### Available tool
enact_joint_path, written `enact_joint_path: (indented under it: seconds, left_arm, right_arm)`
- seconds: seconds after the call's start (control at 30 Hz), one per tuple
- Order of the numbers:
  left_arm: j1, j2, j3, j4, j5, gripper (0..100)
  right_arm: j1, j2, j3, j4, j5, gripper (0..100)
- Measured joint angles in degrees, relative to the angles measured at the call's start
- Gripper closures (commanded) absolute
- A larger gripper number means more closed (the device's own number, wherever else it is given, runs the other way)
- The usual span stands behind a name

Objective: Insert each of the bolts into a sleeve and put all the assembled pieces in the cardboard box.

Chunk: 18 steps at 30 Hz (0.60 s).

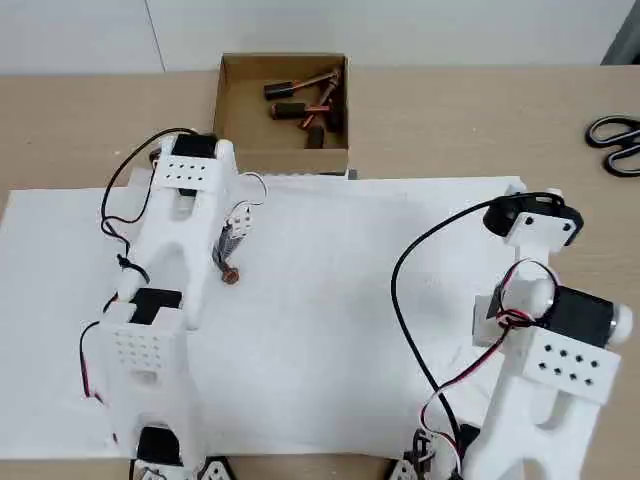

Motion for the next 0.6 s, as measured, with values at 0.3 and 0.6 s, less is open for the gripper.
enact_joint_path:
  seconds: [0.3,0.6]
  left_arm:
    - [0.0,0.0,0.0,0.4,0.3,99]
    - [0.0,0.1,-0.7,0.7,0.4,85]
  right_arm:
    - [0.0,0.0,0.0,0.0,0.0,99.5]
    - [0.0,0.0,0.0,0.0,0.0,99.5]
